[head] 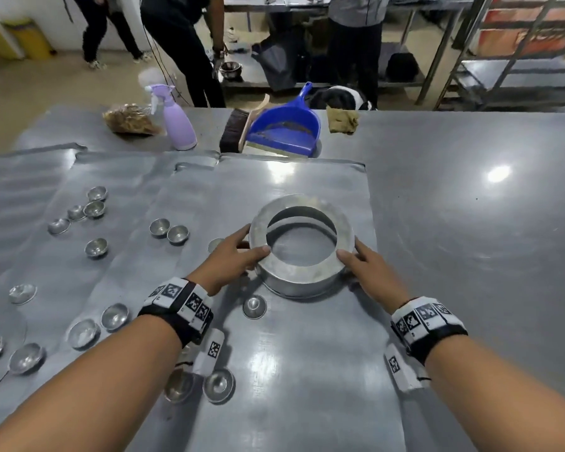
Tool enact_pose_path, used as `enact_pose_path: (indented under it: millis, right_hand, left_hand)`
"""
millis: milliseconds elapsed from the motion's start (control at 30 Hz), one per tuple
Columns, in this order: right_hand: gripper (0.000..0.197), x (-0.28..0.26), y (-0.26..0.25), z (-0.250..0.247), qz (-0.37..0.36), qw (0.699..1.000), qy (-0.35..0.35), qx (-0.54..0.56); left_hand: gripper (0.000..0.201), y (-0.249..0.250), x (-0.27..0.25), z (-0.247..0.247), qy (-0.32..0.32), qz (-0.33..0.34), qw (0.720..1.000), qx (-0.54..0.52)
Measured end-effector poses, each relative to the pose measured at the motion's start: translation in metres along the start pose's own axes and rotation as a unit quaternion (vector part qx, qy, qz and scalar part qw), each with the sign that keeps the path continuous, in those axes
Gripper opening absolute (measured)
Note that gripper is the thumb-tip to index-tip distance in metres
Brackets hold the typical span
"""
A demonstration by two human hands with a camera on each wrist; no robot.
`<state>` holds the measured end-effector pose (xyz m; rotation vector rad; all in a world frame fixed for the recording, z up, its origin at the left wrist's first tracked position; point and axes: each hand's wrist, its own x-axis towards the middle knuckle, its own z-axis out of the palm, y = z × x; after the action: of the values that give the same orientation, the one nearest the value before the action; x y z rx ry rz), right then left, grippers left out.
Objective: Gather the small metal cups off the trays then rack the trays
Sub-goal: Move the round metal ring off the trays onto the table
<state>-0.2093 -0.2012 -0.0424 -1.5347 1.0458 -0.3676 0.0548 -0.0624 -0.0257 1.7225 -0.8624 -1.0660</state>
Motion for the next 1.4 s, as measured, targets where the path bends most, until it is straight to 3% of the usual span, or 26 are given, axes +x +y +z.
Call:
enact_pose_path:
  millis: [133, 200, 333, 400, 533, 633, 867, 1133, 1400]
  right_hand:
    - [0.053, 0.005, -0.013, -0.009, -0.054, 0.997, 0.04, 0.042]
    - [0.054, 0.007, -0.019, -0.016, -0.081, 0.994, 0.059, 0.052]
    - [0.033, 0.006, -0.031, -0.024, -0.095, 0.982, 0.11, 0.117]
    - [0.026, 0.001, -0.037, -0.026, -0.1, 0.976, 0.126, 0.149]
    - [0.044, -0.006, -0.043, -0.031, -0.103, 0.97, 0.146, 0.166]
    - [0.041, -0.01, -0.037, -0.032, -0.111, 0.972, 0.14, 0.155]
    - [0.046, -0.021, -0.007, -0.031, -0.107, 0.981, 0.112, 0.114]
    - [0.034, -0.038, 0.012, -0.034, -0.096, 0.983, 0.111, 0.108]
    - [0.039, -0.041, 0.029, -0.038, -0.057, 0.988, 0.127, 0.072]
  left_hand:
    - [0.066, 0.017, 0.007, 0.001, 0.024, 0.07, 0.997, -0.003]
    - [0.066, 0.027, 0.009, 0.003, 0.041, 0.095, 0.995, -0.008]
    - [0.056, 0.042, 0.006, 0.011, 0.053, 0.101, 0.992, -0.063]
    - [0.069, 0.045, 0.003, 0.015, 0.049, 0.093, 0.99, -0.09]
    - [0.063, 0.042, -0.005, 0.026, 0.049, 0.085, 0.989, -0.109]
    - [0.067, 0.034, -0.01, 0.036, 0.053, 0.081, 0.99, -0.103]
    - [0.032, 0.019, -0.026, 0.058, 0.041, 0.084, 0.992, -0.086]
    - [0.058, -0.001, -0.021, 0.067, 0.004, 0.071, 0.997, -0.034]
    - [0.048, -0.003, -0.023, 0.077, 0.012, 0.075, 0.997, -0.011]
